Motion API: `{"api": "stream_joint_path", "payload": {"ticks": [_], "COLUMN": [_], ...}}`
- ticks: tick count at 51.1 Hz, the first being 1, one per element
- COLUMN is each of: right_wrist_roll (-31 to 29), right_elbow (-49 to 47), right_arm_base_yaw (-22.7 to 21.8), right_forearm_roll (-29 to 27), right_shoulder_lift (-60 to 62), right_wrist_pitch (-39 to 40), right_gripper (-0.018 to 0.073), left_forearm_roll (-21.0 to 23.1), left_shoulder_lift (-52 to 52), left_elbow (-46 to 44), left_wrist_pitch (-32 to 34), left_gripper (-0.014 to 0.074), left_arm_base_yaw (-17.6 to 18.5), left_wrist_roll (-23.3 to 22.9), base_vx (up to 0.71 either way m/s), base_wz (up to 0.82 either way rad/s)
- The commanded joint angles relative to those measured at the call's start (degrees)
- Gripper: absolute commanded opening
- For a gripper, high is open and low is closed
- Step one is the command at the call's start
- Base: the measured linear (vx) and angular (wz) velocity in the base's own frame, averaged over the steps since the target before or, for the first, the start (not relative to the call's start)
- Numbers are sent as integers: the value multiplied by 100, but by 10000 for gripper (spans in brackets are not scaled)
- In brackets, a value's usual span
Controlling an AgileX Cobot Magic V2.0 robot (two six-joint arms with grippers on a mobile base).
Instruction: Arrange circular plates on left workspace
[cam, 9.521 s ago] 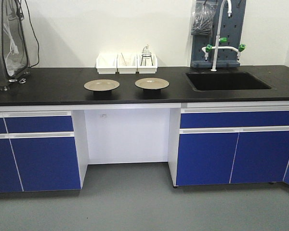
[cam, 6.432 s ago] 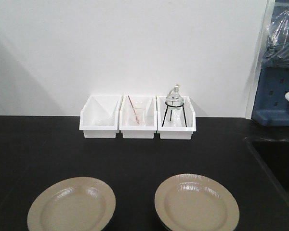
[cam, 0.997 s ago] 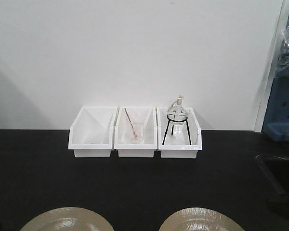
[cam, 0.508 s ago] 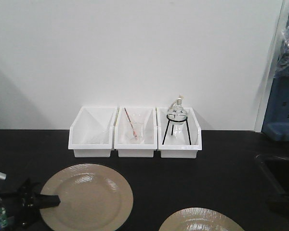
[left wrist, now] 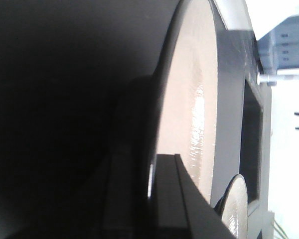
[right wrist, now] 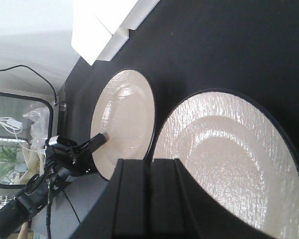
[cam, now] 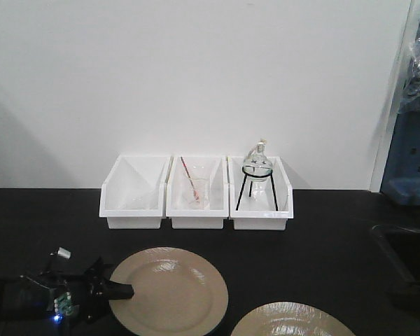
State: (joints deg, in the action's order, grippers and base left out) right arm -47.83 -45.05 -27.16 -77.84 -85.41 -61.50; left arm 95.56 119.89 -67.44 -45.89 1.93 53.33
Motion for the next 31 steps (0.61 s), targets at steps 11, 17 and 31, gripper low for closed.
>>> {"api": "stream_joint_path", "payload": {"ticks": [11,17,31], "right_wrist_roll": [-90,-90,-92], "right_elbow": [-165,-165,-165], "right_arm_base_yaw": [-22,-22,-22], "right_forearm_roll": [-360,-360,-314], "right_shoulder_lift": [154,154,154], "right_wrist_pitch": [-219,-219,-224], "right_gripper": [-6,-6,-6], "left_forearm_roll": [694,651,640], "left_shoulder_lift": [-238,-238,-238], "left_elbow": [-315,-315,-315], "left_wrist_pitch": [1,-36,-171], "left_gripper": [92,302,566], "left_arm_base_yaw": [202,207,174], "left_wrist_roll": [35,211,554], "base_vx": [0,0,0], "base_wz": [0,0,0]}}
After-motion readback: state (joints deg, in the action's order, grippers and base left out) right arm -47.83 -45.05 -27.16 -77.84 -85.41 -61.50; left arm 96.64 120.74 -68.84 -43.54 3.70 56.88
